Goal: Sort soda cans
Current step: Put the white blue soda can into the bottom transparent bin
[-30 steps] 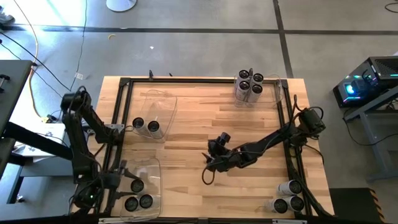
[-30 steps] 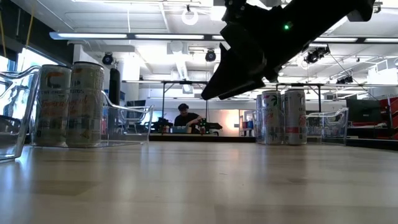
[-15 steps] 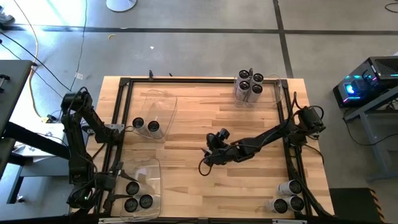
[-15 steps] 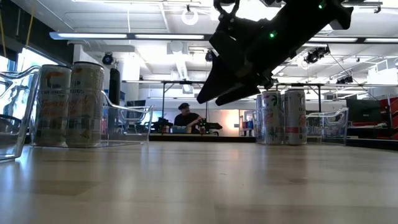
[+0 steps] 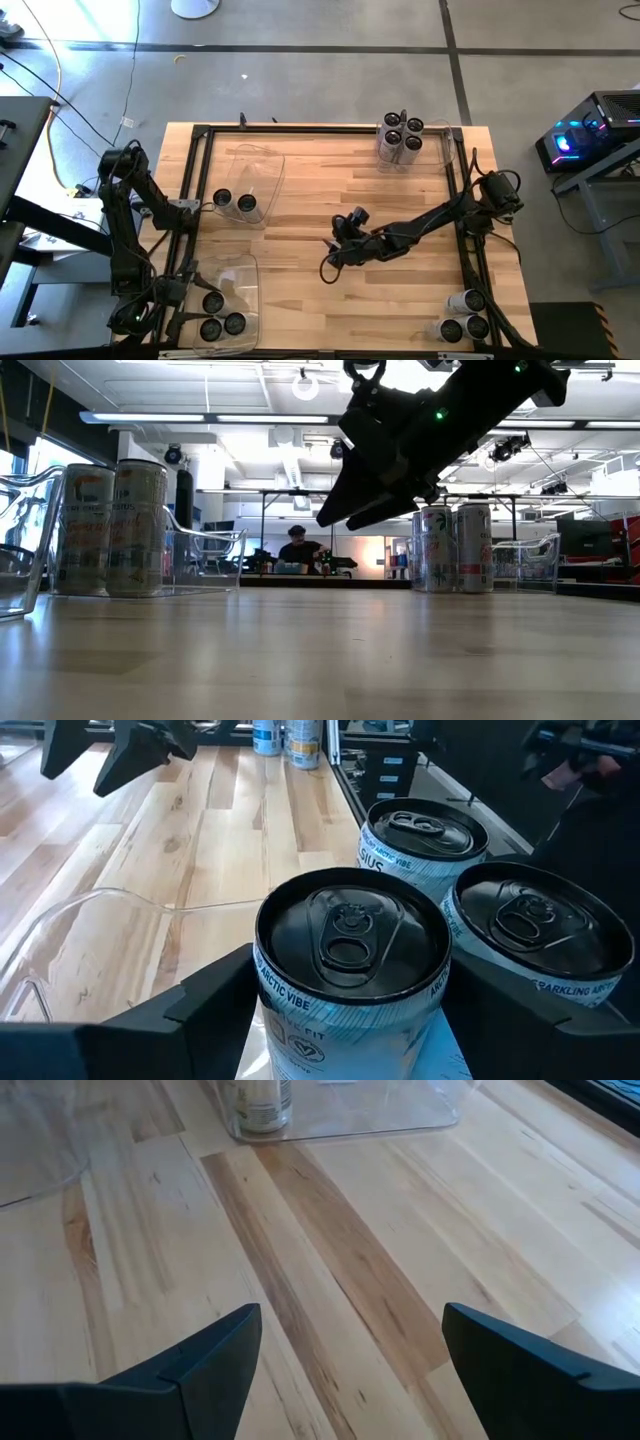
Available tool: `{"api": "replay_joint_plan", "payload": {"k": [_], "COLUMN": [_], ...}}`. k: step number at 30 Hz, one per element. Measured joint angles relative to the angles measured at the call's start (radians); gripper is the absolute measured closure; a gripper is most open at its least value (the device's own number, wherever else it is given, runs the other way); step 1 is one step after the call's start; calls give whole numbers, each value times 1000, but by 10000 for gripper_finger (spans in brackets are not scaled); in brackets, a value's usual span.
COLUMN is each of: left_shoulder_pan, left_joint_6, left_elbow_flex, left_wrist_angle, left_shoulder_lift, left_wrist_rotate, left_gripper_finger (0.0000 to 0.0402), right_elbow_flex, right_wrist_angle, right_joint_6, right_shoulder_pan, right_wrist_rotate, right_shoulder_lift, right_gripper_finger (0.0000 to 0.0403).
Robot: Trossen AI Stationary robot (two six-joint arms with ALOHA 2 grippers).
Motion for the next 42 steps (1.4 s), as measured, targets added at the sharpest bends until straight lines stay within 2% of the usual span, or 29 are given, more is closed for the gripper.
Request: {"api": "replay_joint_plan", "payload": {"k": [6, 13, 22, 30, 34, 38, 42], "left_shoulder_pan": [11, 31, 33, 33, 33, 43, 96], "left_joint_6": [16, -92, -122, -10, 107, 272, 426], "left_elbow_flex": [0, 2, 0, 1, 25, 58, 83], "left_wrist_angle": [-4, -61, -90, -85, -83, -81, -80], "left_shoulder_lift": [0, 0, -36, -140, -206, -261, -315], "left_wrist_rotate": [7, 2, 6, 13, 7, -69, -170], "left_gripper_finger": [122, 118, 71, 57, 57, 57, 57], "right_elbow_flex": [0, 0, 0, 0, 0, 8, 55], "right_wrist_angle": [0, 0, 0, 0, 7, 24, 0], "right_joint_6": [0, 0, -1, -19, -20, -49, -133], "right_shoulder_pan": [0, 0, 0, 0, 1, 13, 40], "right_wrist_rotate": [-7, -8, -16, -16, -16, -15, -5], "right_shoulder_lift": [0, 0, 0, 0, 0, -11, -73], "right_gripper_finger": [96, 96, 96, 96, 96, 96, 96]}}
